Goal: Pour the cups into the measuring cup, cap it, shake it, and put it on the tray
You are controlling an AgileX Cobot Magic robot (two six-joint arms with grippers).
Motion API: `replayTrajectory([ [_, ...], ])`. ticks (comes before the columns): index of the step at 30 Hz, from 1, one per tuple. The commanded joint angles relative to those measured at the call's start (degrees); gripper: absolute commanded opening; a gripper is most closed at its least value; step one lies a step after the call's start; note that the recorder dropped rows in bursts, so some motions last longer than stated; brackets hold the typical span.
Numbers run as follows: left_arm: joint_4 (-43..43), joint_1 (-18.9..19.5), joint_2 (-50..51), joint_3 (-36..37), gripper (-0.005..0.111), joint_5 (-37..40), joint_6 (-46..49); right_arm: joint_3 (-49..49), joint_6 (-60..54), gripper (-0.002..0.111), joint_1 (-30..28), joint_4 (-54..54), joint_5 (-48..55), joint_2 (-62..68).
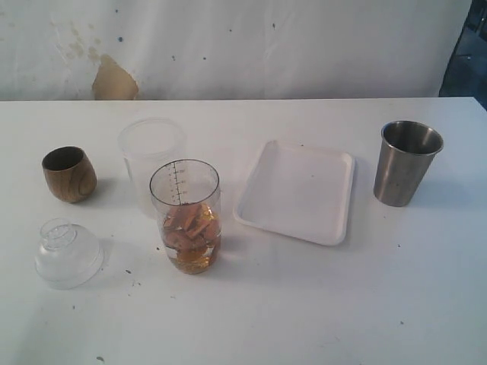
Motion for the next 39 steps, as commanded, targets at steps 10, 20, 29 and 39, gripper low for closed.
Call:
replayTrajectory([
  [10, 4.1, -0.1, -0.3, 0.3, 0.0, -3.8, 2.0, 0.2, 0.1, 0.0, 0.2, 0.1, -0.1, -0.1],
  [20, 1.3, -0.1, -0.3, 0.3, 0.0, -42.3, -18.7, 0.2, 0.1, 0.0, 0.2, 0.1, -0.1, -0.1],
  [29, -0.3, -0.1, 23.3, -34.4, 0.0, 15.2, 1.1, 0.2, 0.1, 0.0, 0.2, 0.1, -0.1, -0.1],
  [39, -13.4, -1.1, 65.3, -48.5, 0.0, 39.4, 19.3, 0.2, 0.1, 0.0, 0.2, 0.1, -0.1, -0.1],
])
